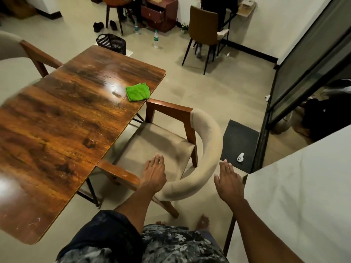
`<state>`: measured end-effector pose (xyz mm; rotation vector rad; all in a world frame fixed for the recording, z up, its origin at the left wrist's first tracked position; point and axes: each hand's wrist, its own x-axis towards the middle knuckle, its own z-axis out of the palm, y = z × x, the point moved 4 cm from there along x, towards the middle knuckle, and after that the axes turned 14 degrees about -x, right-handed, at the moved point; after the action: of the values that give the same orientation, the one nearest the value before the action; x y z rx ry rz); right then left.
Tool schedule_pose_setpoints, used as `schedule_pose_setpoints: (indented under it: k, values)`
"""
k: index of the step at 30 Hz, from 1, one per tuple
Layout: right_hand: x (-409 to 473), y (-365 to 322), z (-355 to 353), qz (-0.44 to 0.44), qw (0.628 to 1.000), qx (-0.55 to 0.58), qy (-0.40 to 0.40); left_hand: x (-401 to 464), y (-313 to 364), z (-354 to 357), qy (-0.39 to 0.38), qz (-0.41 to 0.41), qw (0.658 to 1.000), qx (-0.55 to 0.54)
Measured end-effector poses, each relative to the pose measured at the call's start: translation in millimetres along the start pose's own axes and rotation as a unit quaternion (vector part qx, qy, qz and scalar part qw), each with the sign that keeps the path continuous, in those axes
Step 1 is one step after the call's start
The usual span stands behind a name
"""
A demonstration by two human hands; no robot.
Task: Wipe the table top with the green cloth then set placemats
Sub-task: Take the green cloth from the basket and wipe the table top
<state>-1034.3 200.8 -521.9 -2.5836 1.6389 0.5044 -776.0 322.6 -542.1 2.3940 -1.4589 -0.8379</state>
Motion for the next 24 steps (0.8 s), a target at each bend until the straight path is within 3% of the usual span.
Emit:
schedule_pose_setpoints:
  k: [8,18,24]
  values:
    - [66,74,-16,-0.03,0.999,0.0,0.023,67,103,10,0.052,0.029,0.998,-0.024]
    - [121,191,-2,-0.04,0.998,-0.043,-0.034,97,221,53,0.095,0.036,0.986,-0.132]
    - [143,209,4,-0.058,0.996,-0.043,-0.059,101,233,70,0.097,0.016,0.985,-0.141]
